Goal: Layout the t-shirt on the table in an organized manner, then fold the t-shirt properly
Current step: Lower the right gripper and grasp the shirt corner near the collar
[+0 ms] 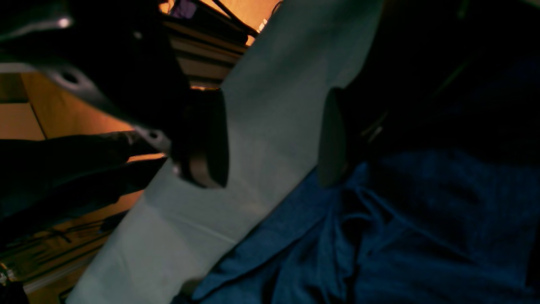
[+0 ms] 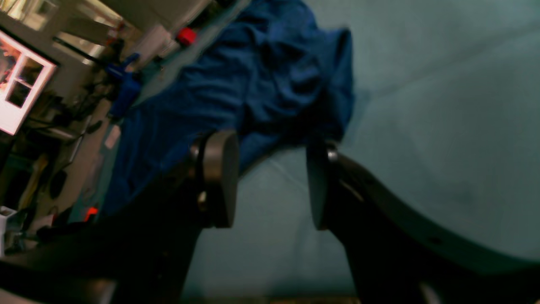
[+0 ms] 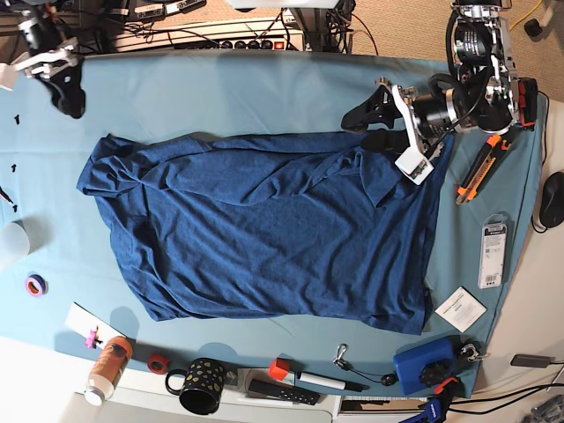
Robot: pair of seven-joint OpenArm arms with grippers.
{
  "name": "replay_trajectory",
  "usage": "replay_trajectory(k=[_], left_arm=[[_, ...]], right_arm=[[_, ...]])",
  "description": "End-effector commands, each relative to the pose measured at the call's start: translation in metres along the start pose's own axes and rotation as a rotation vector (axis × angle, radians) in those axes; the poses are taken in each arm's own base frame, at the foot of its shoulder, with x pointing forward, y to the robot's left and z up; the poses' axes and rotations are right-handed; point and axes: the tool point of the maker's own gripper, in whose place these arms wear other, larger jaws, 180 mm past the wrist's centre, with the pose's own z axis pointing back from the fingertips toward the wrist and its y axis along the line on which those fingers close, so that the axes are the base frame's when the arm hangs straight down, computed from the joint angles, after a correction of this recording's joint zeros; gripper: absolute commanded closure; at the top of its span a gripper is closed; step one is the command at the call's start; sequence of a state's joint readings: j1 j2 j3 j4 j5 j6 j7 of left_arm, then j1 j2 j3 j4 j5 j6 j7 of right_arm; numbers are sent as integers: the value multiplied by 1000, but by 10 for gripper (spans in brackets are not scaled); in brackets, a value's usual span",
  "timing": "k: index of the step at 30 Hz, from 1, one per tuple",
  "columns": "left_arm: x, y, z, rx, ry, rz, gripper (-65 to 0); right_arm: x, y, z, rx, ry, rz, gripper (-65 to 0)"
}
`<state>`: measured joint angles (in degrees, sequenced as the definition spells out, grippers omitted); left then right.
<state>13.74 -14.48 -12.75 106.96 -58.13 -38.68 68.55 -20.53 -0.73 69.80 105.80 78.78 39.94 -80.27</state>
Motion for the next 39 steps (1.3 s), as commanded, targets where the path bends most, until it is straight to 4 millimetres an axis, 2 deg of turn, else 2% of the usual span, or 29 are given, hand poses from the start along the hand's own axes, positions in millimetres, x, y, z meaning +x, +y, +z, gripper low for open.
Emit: replay_trajectory(k=[1,7,11,15,24,30,39], left_arm=[[11,-3,3,-12,-35,-24,-317],[6,3,10,5,-7,-37,-317],[6,4,10,5,-6,-38,-317],[5,3,10,5,-3,-35,-317],[-2,1,10,2,13,-23,-317],[-3,2,10,4,14,-19,-317],[-2,2,10,7,13,-12,-317]], right_arm=[[9,-2,-2,-4,-44,4,-265],[-16,-35,-35,-5,-65,-207,-265],[-34,-46,-57,30,-76,-350,-265],[-34,-48,-70,36,-96,-386,-265],[-29,-69,-89,-107,-64,-425,-265],[-29,-66,-87,-107,-46,-426,-265],[-3,-51,-50,-123,-55,-218,-265]])
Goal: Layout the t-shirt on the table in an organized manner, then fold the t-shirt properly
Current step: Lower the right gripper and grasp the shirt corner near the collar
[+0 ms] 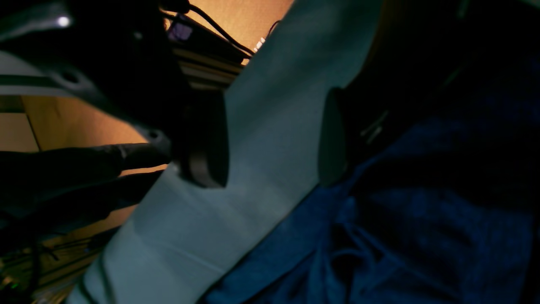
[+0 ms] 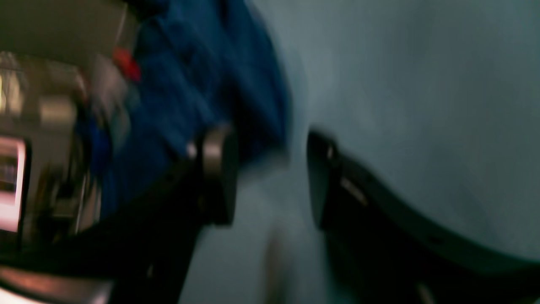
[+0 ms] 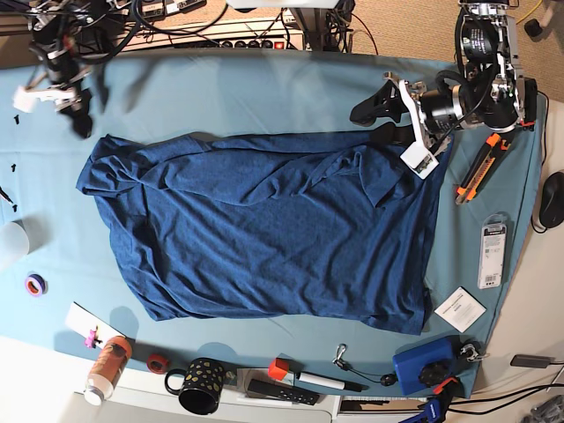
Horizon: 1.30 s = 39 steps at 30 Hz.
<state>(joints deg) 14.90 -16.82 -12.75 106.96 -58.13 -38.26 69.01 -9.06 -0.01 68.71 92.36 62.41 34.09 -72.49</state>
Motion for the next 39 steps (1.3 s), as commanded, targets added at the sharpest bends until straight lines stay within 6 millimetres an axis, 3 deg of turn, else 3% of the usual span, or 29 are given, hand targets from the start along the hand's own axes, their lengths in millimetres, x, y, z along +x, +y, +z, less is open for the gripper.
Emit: replay_trajectory(k=[1,7,12,16,23,26,32,39], left_arm=[[11,-3,3,-11,-37,-16,-317],[11,-3,3,-12,-39,-16,-317],[11,-3,3,-12,-38,-16,-317],[11,-3,3,-12,-38,-16,-317],[11,-3,3,-12,-39,-16,-317],[11,-3,3,-12,-37,-17,-317],[11,-3,3,-12,-38,-17,-317],[10,-1,5,-6,-29,-23,-317]], right_arm=[[9,2,7,-5,-18,32,-265],[14,4,9,-10,-33,52,-265],[22,-6,6,-74,-61,27,-265],[24,7,-7,-33,-59,33,-265],[-3,58,-44,127,67,105,-265],[0,69,-54,149,60,104,-265],[-3,63,-60,94,10,-9,-265],[-15,67,-62,107,86,48,-266]])
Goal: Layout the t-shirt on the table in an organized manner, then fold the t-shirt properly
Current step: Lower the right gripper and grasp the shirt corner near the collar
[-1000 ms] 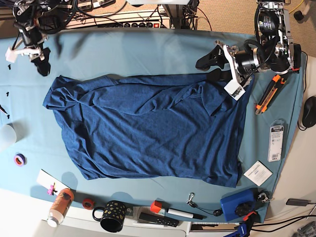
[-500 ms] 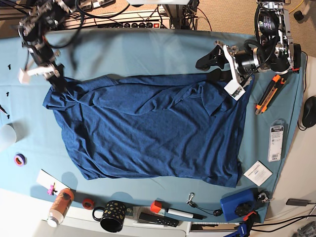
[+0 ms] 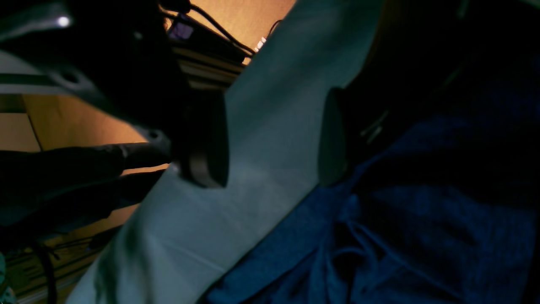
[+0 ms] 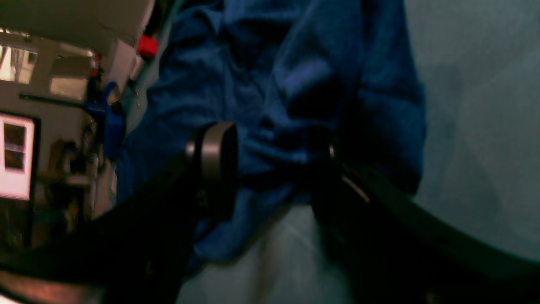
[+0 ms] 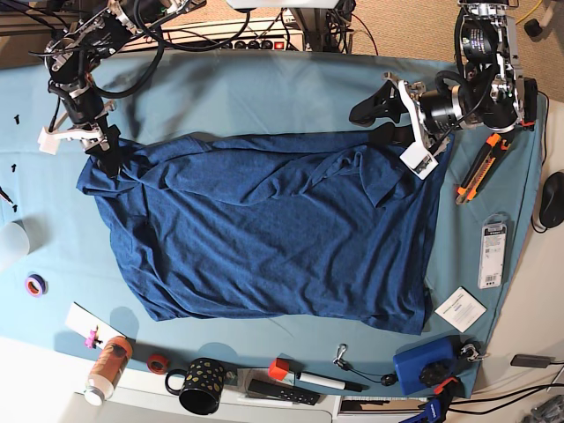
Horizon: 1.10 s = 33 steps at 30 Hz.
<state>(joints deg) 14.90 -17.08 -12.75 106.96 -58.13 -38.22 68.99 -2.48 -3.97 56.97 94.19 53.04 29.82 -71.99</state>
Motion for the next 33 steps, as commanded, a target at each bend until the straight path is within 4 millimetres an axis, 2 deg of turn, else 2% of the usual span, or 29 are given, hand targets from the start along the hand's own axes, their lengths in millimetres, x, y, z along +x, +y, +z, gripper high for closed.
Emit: replay_trajectory(k=[1,5,12,21,28,33], left_arm=[[10,-1,5,-6,-28,-24,-317],[9,-1,5,-5,-26,-24,-317],[9,-1,5,-5,-26,-24,-317],[9,-1,5,-5,-26,-25,-317],[9,-1,5,-5,-26,-24,-317],[9,-1,5,-6,-27,-24,-317]], right_arm=[[14,12,-1,40,-8,69,-267],[11,15,-9,22,81,162,-352],[13,8,-8,-11,74,98,-354],[43,-21,34,-39,-119,-22,-354],[47,-23,32,-60,-122,-27,-354],[36,-36,29,-140,-60,-8,-354]])
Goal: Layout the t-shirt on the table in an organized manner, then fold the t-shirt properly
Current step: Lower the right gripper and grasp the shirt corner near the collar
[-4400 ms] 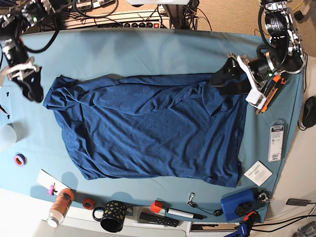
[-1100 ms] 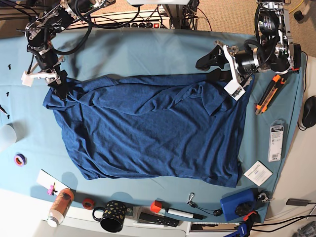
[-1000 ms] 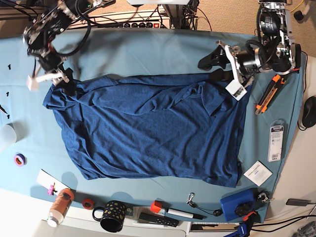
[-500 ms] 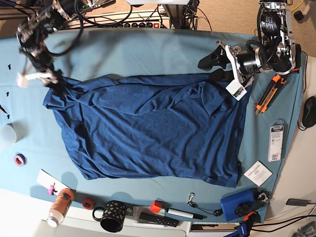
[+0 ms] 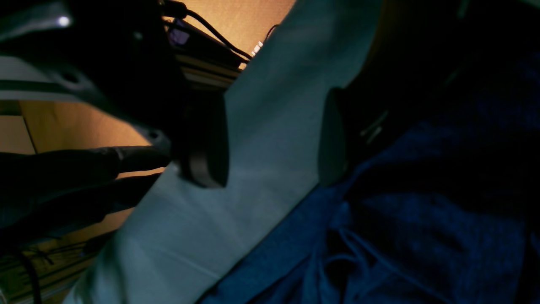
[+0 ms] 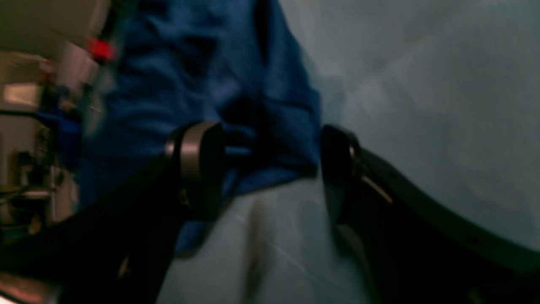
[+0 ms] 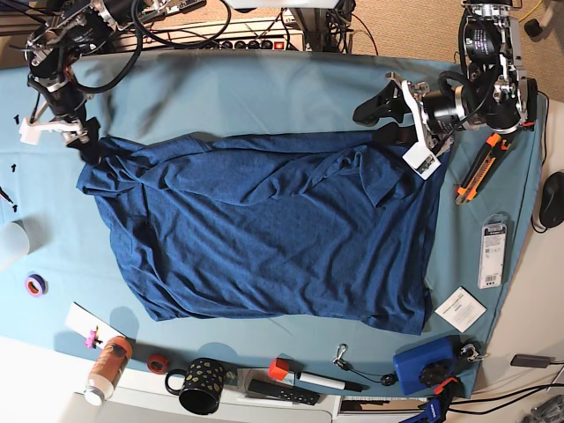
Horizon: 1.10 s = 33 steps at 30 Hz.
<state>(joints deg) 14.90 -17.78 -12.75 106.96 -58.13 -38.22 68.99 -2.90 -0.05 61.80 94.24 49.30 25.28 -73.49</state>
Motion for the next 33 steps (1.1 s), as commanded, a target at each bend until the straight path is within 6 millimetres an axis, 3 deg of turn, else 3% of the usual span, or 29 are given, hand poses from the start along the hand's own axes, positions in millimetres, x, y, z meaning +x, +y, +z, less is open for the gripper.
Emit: replay_trajectory(k=[1,5,9,17,23,33], left_arm=[[10,-3,3,-11,-35,-18,-317],[10,-3,3,-11,-36,-19,-317],[11,-3,3,-12,-36,-19,-317],[10,-3,3,-12,-36,-19,-317],[10,-3,3,-12,-36,-19,-317],[11,-3,3,-13,-38,-18,-317]], right_arm=[[15,5,3,14,-42,26,-354],[15,1,3,-8,-36,36,-357],[20,-3,0,-53,-20,64,-412],[15,23,-20,2,3,126,-412],[15,28,-26,-4,15,137,-412],[-9,18,-25,-45,65,93,-412]])
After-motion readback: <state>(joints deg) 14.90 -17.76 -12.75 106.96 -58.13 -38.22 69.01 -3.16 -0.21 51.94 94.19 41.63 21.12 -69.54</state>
